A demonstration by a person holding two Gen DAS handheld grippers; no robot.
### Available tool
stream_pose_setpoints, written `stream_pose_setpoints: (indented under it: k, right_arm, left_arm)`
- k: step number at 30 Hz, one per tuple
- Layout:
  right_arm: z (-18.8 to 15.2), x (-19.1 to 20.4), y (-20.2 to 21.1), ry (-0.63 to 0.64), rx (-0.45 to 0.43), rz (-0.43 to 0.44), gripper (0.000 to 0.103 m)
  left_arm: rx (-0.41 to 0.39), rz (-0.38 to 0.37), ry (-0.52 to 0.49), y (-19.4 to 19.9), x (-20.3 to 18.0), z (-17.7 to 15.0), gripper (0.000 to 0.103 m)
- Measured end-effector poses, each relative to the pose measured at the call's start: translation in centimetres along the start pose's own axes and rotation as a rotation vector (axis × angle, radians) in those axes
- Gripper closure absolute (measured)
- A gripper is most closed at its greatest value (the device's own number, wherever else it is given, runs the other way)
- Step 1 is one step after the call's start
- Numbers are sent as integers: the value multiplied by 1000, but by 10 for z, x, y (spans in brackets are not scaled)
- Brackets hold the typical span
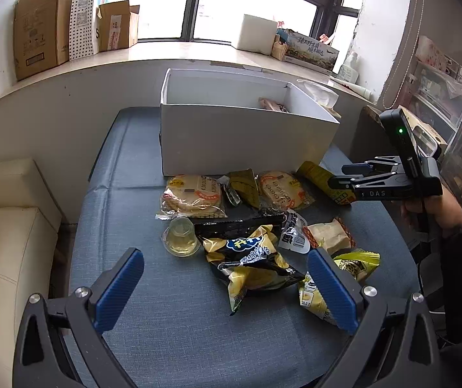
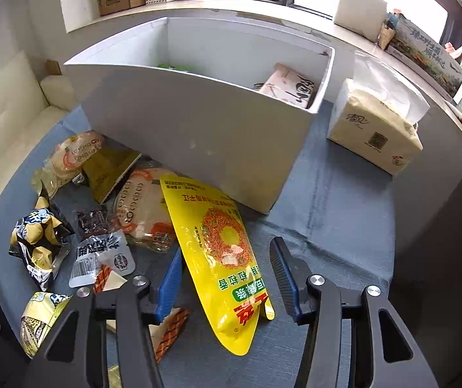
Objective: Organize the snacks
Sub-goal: 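Grasp the yellow spicy-strip bag with the right tool, then lift the yellow bag with the right tool while the left tool grasps the black-yellow chip bag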
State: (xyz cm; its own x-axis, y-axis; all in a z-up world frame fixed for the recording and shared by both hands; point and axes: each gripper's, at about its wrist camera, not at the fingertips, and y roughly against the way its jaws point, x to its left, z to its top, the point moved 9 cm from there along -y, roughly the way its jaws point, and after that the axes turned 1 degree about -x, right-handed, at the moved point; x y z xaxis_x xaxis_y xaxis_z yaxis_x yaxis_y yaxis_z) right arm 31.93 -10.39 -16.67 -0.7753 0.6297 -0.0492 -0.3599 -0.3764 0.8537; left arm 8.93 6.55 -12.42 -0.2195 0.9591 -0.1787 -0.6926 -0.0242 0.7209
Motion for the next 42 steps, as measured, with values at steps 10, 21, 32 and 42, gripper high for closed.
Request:
stream_pose_setpoints:
  k: [10,21,32,42]
  right_arm:
    - [-15,-22,-24,-100,40,115,58]
    - [-14,7,-32,-127,9,161,82]
    - [-25,45,67,-189,-218,248,82]
    - [-42,53,83,-266,-258,310,82]
  left_arm:
    - [16,-2,-4,-6,-5,-3,0]
    - [33,4,10,-11,-2,-7,0]
    - [117,-35,30,-49,-16,-16,0]
    - [237,96,26,-114,-26,-34,23]
